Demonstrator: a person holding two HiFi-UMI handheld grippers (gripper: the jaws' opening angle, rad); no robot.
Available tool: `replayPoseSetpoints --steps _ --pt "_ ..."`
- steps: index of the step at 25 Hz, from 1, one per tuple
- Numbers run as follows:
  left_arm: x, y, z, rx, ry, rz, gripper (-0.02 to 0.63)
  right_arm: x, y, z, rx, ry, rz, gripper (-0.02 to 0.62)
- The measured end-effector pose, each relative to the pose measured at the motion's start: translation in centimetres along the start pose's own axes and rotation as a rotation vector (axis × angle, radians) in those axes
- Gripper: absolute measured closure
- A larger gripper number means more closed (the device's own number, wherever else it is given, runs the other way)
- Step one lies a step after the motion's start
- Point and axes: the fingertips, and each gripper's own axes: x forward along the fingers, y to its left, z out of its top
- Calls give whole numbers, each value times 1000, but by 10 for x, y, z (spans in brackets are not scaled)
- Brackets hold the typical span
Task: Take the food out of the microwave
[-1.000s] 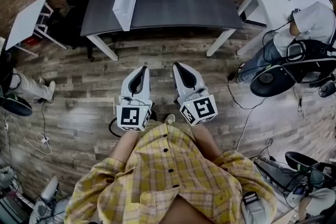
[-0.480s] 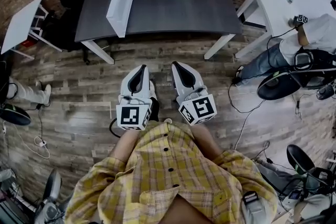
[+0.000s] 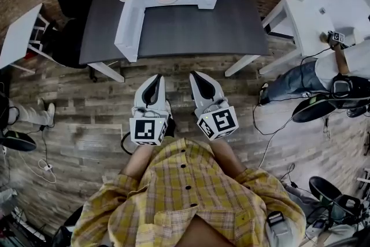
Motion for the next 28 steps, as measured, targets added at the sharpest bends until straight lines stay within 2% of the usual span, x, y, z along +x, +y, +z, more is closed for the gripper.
replayPoseSetpoints --steps 12,28 --pt "96 64 9 -22 32 -22 607 94 -59 11 11 23 -54 601" --pt "168 136 6 -27 53 1 611 184 -105 10 15 41 -95 601"
